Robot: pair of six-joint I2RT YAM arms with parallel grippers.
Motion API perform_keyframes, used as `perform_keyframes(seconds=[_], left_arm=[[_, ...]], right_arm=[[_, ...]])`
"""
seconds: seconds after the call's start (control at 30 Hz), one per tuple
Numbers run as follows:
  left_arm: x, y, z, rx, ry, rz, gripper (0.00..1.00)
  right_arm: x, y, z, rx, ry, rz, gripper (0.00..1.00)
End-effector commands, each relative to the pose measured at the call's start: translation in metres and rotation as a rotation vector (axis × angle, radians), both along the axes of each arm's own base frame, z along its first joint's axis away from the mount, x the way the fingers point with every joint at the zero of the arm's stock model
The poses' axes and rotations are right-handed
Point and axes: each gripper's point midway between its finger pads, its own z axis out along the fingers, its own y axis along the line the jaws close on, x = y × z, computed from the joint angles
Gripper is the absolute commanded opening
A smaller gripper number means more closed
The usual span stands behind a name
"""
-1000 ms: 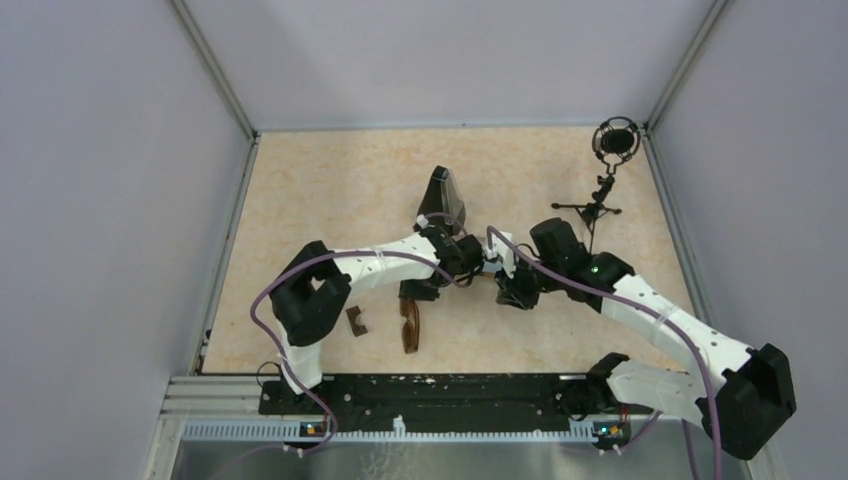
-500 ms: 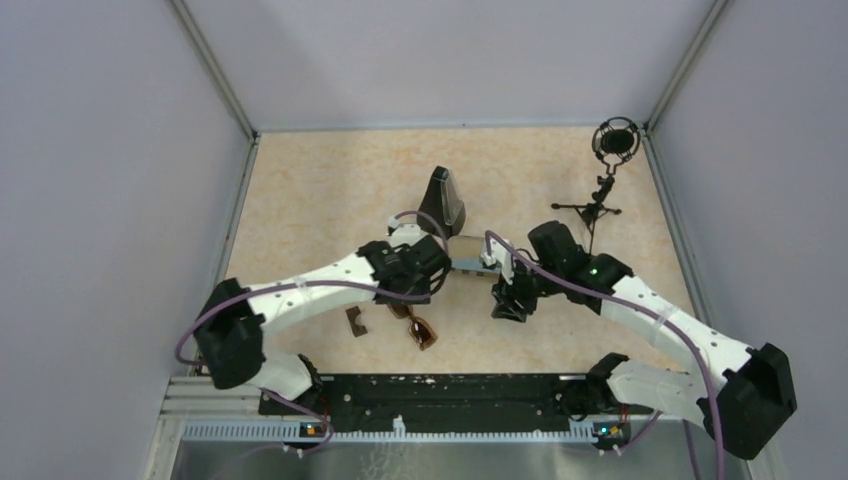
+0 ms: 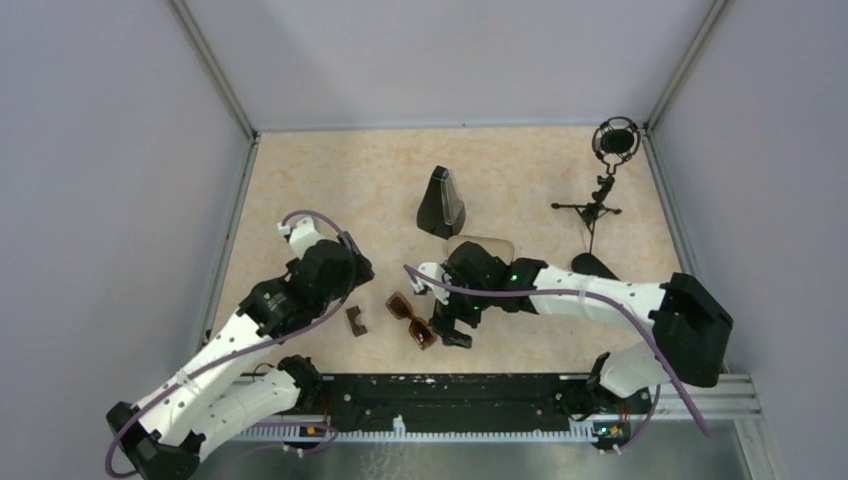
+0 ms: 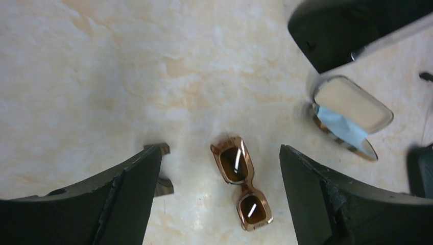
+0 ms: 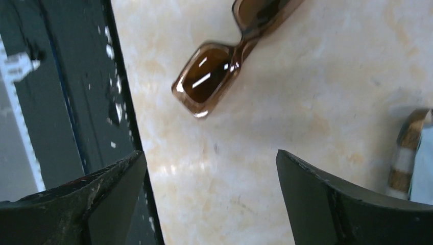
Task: Organize the sunglasses
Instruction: Place the sunglasses at the center of the board, then pick up the sunglasses from the center of the board.
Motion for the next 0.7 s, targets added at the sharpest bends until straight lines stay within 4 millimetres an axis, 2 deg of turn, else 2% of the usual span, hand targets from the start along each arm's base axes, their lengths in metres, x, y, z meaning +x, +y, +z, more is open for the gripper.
perform_keyframes(seconds=[0.0,0.23,0.33,0.67], left_arm=[[0.017,0.026,0.013,0.057,-0.036,0.051,0.92],[0.023,0.045,0.023,0.03,-0.087,0.096,0.94],[0.024,0.049,0.026,0.04,-0.097,0.099,0.94],[0.025,0.047,0.022,0.052,-0.098,0.064,0.94]], right_arm=[[0.024,0.054,0.024,0.096,-0.07,-0.083,0.99],[0.014,0.089,0.005,0.02,-0.062,-0.103,0.99],[0.011,0.097,-0.004,-0.021,-0.073,-0.132,0.99],[0.014,0.095,-0.04,-0.166,-0.13,-0.21,0.99]])
